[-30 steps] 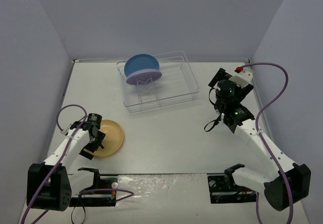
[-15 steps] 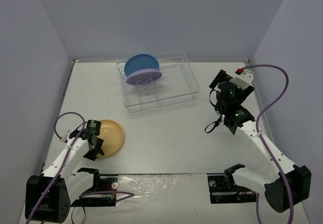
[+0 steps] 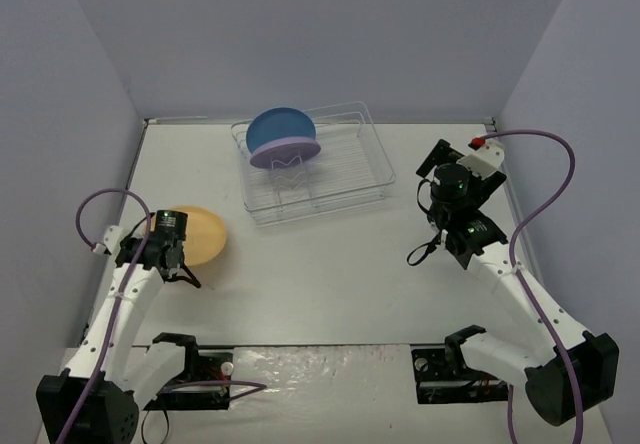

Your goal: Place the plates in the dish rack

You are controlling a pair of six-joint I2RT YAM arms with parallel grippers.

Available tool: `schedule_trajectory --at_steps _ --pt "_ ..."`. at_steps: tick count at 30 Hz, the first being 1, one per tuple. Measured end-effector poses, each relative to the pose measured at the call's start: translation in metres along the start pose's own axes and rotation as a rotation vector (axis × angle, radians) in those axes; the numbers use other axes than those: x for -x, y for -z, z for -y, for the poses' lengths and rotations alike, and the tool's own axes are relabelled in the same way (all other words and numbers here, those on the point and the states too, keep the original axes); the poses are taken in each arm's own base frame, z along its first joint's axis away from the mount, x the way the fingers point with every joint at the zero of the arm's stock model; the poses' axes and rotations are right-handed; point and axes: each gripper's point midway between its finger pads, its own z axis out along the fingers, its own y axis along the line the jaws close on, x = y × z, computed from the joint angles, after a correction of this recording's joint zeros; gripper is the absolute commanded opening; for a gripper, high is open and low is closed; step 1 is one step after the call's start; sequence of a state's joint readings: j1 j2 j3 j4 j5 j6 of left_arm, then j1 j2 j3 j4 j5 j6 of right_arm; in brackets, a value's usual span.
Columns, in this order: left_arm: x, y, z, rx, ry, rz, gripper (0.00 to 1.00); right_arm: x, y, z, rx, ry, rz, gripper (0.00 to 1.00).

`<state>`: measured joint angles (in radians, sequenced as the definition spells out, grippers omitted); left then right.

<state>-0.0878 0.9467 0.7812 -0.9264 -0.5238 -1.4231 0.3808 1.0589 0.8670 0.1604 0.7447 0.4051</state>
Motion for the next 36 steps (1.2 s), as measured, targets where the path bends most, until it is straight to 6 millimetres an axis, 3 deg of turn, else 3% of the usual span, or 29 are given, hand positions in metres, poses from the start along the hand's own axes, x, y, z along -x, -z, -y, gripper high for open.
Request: schedule_trajectory --at_steps 7,11,16,19,24,26,32,36 --pt "0.088 0.063 0.049 -0.310 0.046 0.258 0.00 0.001 0.000 0.001 -0.001 0.011 0.002 1.00" --pt "0.115 0.100 0.103 -0.549 -0.087 0.353 0.00 0.001 0.000 0.003 -0.007 0.031 0.003 1.00" --pt "0.140 0.167 0.200 -0.854 -0.389 0.503 0.00 0.000 -0.001 0.004 -0.014 0.051 0.003 1.00" --pt "0.120 0.198 0.243 -0.995 -0.631 0.614 0.00 -0.004 -0.004 0.004 -0.020 0.069 -0.002 1.00" --pt "0.051 0.247 0.272 -1.192 -1.079 0.822 0.00 -0.017 -0.010 0.004 -0.032 0.109 -0.029 1.00" --pt "0.034 0.258 0.279 -1.229 -1.191 0.895 0.00 -0.021 -0.010 0.005 -0.037 0.121 -0.040 1.00" --pt "0.013 0.275 0.300 -1.195 -1.408 1.161 0.00 -0.027 -0.009 0.013 -0.063 0.137 -0.066 1.00" --pt "-0.007 0.269 0.307 -1.148 -1.519 1.270 0.00 -0.031 -0.006 0.021 -0.078 0.140 -0.076 1.00"
